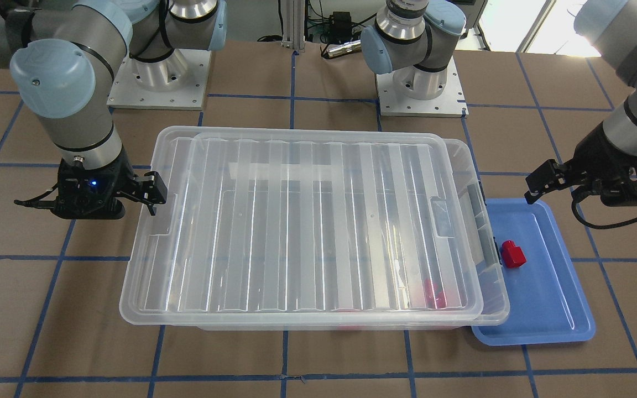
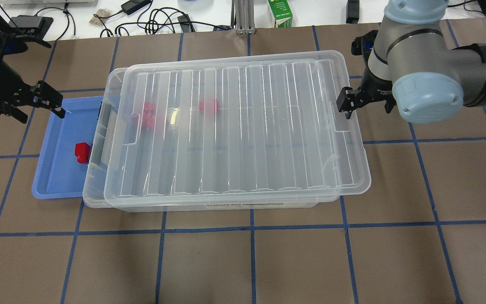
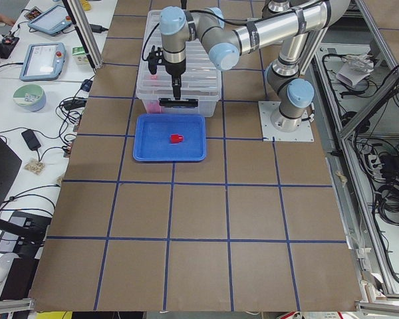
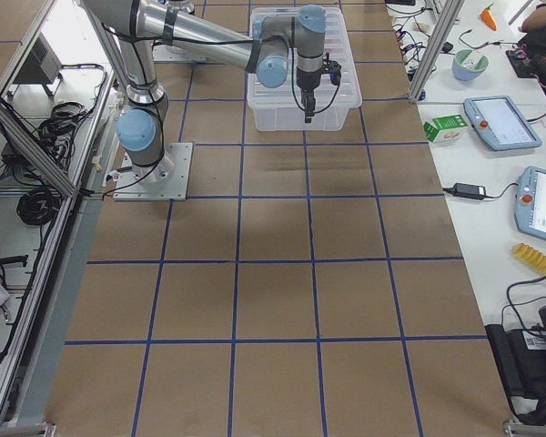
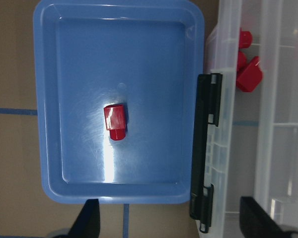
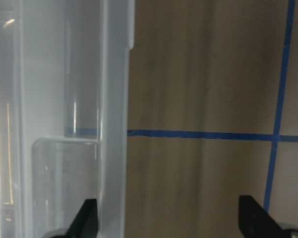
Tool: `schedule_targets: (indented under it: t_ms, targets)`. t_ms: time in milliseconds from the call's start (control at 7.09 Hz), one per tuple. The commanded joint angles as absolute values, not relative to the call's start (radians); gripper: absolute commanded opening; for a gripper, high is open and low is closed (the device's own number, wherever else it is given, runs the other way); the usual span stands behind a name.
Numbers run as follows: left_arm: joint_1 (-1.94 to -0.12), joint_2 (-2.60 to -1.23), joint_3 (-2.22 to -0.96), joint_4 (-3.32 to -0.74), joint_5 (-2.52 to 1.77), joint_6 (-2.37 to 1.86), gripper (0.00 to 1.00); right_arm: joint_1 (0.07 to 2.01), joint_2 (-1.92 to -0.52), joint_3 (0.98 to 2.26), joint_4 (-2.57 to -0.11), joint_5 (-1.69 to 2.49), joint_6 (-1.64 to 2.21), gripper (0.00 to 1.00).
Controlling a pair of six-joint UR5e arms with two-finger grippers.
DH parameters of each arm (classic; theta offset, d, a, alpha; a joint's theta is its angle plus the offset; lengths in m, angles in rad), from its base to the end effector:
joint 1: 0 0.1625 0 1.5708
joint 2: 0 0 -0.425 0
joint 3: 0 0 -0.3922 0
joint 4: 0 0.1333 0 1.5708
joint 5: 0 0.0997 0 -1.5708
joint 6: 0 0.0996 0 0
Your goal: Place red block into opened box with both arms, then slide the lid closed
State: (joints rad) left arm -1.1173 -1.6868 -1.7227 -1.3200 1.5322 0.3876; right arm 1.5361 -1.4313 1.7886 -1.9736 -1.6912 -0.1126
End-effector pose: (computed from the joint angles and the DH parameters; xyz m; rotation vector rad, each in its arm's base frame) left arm 0.1069 -0.5324 0.3796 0.1026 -3.0977 0.0002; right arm 0.1029 -0.5345 0.3520 0.1134 -3.0156 0.0551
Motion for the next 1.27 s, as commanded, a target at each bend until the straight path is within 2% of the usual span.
schedule_targets:
  t_ms: [0,564,1128]
  targets:
    - [-1.065,-1.754,-1.82,-1.147,1.539,0.431,1.0,1.522,-1.424,1.789,-1.98,-1.761,-0.149,1.0]
    - [-1.054,-1.896,-1.914,-0.927,1.543,0.426,1.0,1.355,-1.417,1.773,-1.974,-1.77,-0.257,1.0]
    - [-1.074,-1.973,-1.916,-0.89,1.543,0.354,0.98,1.305,-1.424,1.772,-1.974,-1.77,-0.264,1.0]
